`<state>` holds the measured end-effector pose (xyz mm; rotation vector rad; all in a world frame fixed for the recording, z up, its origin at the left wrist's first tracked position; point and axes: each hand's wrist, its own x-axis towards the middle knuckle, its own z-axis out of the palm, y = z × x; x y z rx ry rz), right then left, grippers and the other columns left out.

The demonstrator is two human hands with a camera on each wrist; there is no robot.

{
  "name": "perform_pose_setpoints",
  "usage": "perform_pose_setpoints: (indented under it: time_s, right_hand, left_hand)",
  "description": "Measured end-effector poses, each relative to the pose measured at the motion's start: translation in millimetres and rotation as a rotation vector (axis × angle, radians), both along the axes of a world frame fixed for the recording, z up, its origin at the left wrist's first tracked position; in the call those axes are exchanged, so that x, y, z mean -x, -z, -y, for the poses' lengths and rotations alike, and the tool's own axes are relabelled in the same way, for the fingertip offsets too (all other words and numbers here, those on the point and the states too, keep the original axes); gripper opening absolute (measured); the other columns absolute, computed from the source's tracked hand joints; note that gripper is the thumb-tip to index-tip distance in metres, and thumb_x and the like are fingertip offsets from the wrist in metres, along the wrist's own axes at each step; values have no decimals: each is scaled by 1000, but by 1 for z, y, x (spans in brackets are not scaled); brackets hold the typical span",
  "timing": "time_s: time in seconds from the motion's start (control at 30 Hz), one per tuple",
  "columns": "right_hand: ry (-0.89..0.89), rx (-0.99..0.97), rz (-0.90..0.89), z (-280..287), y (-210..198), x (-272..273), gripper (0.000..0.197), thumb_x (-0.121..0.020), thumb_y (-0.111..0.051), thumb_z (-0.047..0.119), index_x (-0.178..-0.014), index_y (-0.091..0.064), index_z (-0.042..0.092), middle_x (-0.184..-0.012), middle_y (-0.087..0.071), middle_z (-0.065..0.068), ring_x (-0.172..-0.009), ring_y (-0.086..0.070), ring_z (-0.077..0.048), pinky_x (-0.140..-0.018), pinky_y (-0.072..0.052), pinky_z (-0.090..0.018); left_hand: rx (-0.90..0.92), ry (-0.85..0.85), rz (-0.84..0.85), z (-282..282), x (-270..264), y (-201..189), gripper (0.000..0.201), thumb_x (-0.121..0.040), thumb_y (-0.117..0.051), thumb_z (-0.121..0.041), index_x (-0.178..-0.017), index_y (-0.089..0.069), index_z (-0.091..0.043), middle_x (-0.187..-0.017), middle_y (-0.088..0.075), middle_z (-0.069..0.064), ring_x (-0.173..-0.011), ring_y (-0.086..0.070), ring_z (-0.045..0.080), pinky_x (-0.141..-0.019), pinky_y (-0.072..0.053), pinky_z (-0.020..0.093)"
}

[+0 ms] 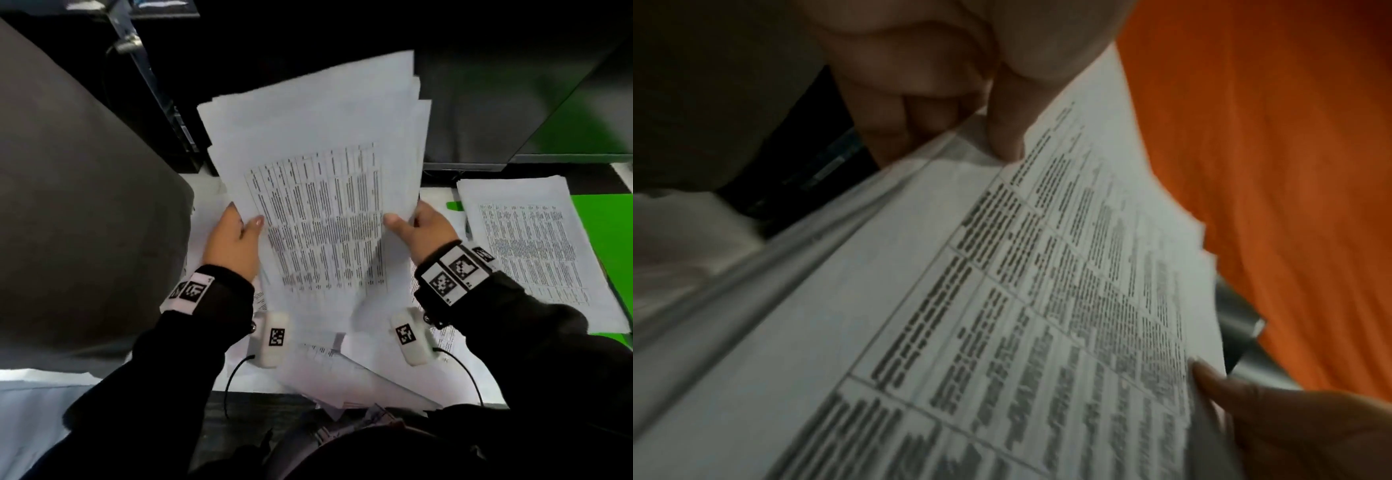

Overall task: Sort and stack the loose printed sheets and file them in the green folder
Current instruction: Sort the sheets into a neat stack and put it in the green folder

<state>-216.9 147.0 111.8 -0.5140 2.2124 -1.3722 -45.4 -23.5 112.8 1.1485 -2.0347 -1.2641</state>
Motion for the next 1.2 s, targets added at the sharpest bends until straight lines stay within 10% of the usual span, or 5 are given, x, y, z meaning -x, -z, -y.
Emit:
perform_pose_setpoints:
  time_s: [0.17, 0.43, 0.6, 0.87, 1.2]
  right_hand:
    - [84, 263, -132, 4, -24, -15, 19, -95, -47, 12, -99, -42, 30, -88, -53, 27, -70, -47, 33, -64, -36, 10]
    - [117, 302, -144, -4, -5, -38, 36, -93, -49, 9, -109, -36, 39, -98, -51, 29, -81, -52, 27, -67, -40, 6]
    - [116, 180, -44, -7, 16, -42, 35, -92, -53, 20, -117, -34, 33, -93, -50, 31, -81, -48, 16, -71, -43, -11]
    - [185, 46, 36, 2, 27, -42, 53, -89, -58, 19, -132, -29, 27, -103, -55, 7, -83, -56, -13, -83, -47, -32]
    - [125, 0, 203, -16, 26, -34, 55, -75, -73, 30, -123, -53, 12, -108, -64, -2, -100, -57, -17, -86, -40, -28]
  left_hand:
    - [33, -16, -243, -11, 9, -27, 30, -98, -41, -19, -127, -46, -16, -92, -55, -27, -81, -52, -22, -71, -37, -7]
    - [-34, 50, -322, -34, 9, -23, 34, -99, -37, -15, -105, -40, -48, -107, -53, -31, -98, -51, -22, -87, -38, 1]
    - [-150, 75, -228, -34, 5, 7, 30, -98, -40, -21, -128, -36, -19, -115, -52, -13, -107, -50, 4, -78, -39, 2]
    - [-349, -21, -239, -30, 13, 25, 32, -98, -40, -27, -130, -41, -26, -102, -53, -21, -107, -49, 5, -94, -34, 17]
    - [-335, -24, -219, -36, 17, 33, 39, -96, -46, -25, -135, -42, -24, -114, -56, -17, -110, -50, 3, -88, -38, 7]
